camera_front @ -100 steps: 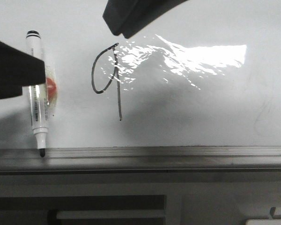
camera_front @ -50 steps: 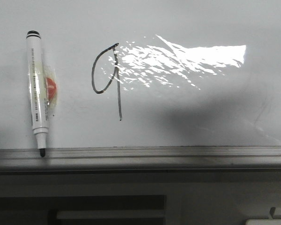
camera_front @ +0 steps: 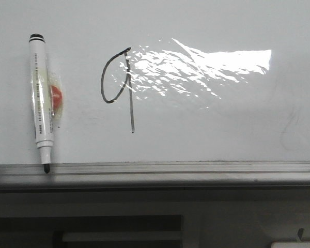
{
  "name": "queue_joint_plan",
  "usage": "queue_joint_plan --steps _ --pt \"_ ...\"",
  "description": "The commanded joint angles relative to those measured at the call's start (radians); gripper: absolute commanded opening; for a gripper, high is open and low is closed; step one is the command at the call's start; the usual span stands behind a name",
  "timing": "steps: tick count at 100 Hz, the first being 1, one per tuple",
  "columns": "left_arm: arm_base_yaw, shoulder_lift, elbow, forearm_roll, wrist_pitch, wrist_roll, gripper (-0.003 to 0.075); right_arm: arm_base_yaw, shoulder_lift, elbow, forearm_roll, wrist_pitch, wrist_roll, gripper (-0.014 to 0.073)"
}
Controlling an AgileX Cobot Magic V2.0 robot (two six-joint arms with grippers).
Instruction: Write number 9 on whiteboard
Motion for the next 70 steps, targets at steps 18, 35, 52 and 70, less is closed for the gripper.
queue_joint_plan --steps 18,35,52,70 --pt "-0.004 0.002 -0.029 0.01 -0.061 0.005 -0.002 0.002 -0.068 -0.001 -0.013 -0.076 -0.008 -0.0067" --pt "-0.004 0.002 -0.029 0.008 -0.061 0.005 -0.002 0.002 -0.068 -0.001 -0.013 -0.074 -0.008 -0.0067" --pt "-0.004 0.002 -0.029 0.008 -0.061 0.005 -0.002 0.002 -0.068 -0.001 -0.013 -0.074 -0.008 -0.0067" --pt "-0.004 0.002 -0.029 0.008 -0.061 0.005 -0.002 0.002 -0.068 -0.001 -0.013 -0.074 -0.008 -0.0067"
